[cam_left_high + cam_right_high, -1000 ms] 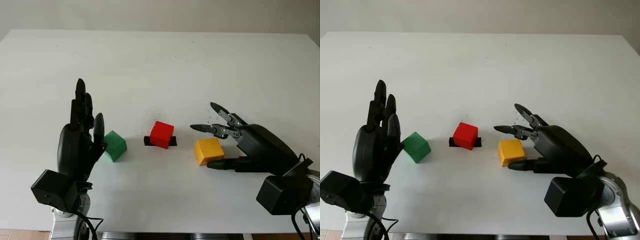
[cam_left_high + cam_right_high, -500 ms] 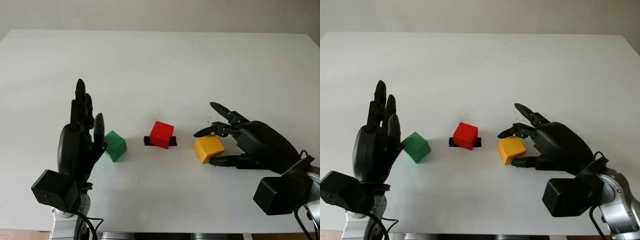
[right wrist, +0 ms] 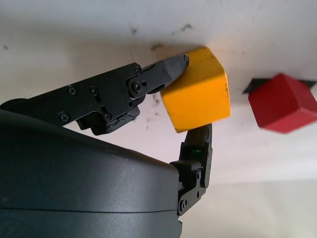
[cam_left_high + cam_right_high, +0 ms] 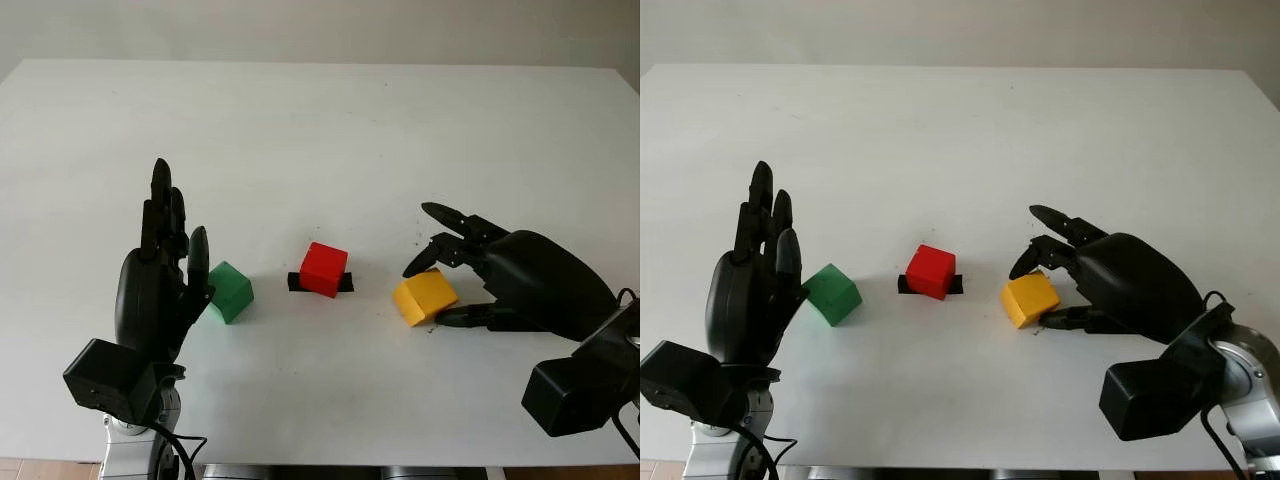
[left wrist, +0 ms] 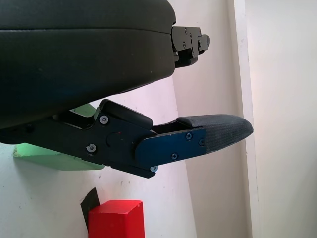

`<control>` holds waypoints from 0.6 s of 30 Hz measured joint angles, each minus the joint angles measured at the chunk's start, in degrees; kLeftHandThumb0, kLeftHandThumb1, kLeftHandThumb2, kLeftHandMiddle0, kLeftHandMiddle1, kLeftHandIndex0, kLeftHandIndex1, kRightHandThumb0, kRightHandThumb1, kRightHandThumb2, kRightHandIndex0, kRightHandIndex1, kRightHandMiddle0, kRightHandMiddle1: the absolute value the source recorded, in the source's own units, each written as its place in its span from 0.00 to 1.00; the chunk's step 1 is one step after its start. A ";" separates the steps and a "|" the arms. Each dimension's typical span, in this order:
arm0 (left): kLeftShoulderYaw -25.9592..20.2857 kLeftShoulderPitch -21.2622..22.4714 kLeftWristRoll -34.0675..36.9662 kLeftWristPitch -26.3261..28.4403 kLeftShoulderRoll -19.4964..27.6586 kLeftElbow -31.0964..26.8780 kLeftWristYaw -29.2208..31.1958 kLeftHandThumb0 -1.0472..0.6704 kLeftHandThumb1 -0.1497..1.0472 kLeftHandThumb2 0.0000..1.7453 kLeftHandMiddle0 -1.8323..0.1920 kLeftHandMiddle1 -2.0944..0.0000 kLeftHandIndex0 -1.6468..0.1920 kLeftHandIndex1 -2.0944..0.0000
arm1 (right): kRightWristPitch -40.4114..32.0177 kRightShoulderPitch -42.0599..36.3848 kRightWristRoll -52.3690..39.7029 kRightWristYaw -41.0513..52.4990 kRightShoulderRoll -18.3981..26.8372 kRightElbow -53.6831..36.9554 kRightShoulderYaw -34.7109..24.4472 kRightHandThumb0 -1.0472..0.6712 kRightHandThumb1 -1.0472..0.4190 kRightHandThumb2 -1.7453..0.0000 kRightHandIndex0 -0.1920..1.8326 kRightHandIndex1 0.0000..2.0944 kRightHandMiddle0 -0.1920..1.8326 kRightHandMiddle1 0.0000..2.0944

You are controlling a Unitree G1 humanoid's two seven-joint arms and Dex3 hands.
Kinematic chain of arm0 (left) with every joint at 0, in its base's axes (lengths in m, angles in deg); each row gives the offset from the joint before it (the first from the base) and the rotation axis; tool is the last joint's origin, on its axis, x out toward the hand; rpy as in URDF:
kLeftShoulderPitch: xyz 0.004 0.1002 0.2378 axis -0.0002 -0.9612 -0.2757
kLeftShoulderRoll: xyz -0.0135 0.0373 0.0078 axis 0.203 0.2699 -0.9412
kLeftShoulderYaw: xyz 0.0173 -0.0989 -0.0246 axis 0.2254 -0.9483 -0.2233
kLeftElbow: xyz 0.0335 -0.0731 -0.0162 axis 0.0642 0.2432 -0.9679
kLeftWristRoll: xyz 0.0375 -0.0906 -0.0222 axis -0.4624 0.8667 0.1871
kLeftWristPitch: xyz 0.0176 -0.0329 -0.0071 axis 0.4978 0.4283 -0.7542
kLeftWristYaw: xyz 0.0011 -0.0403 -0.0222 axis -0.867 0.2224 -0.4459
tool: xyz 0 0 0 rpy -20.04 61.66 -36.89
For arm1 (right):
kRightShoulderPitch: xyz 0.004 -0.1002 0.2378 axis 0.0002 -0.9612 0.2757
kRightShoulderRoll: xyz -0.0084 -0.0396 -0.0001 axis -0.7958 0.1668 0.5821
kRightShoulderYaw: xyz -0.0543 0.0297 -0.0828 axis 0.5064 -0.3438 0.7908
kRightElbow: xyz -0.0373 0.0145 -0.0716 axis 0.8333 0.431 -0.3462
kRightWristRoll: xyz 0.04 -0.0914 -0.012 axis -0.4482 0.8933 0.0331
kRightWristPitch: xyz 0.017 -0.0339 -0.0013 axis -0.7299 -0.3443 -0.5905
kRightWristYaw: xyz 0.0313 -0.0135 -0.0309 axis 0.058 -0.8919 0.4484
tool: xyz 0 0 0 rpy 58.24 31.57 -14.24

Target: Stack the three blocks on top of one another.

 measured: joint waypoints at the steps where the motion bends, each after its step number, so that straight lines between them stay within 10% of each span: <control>1: 0.02 0.00 -0.06 0.00 -0.01 0.00 -0.02 0.16 1.00 0.34 0.95 0.97 0.94 0.97 | -0.77 0.66 -2.06 0.95 -0.05 0.11 -0.03 0.43 0.05 0.97 0.17 0.03 0.20 0.67; 18: 0.36 -0.32 -0.24 0.06 -0.20 -0.07 -0.44 0.16 1.00 0.34 0.95 0.97 0.95 0.97 | -10.21 15.47 -26.59 19.91 -3.07 7.69 0.78 0.41 0.05 0.97 0.18 0.03 0.21 0.64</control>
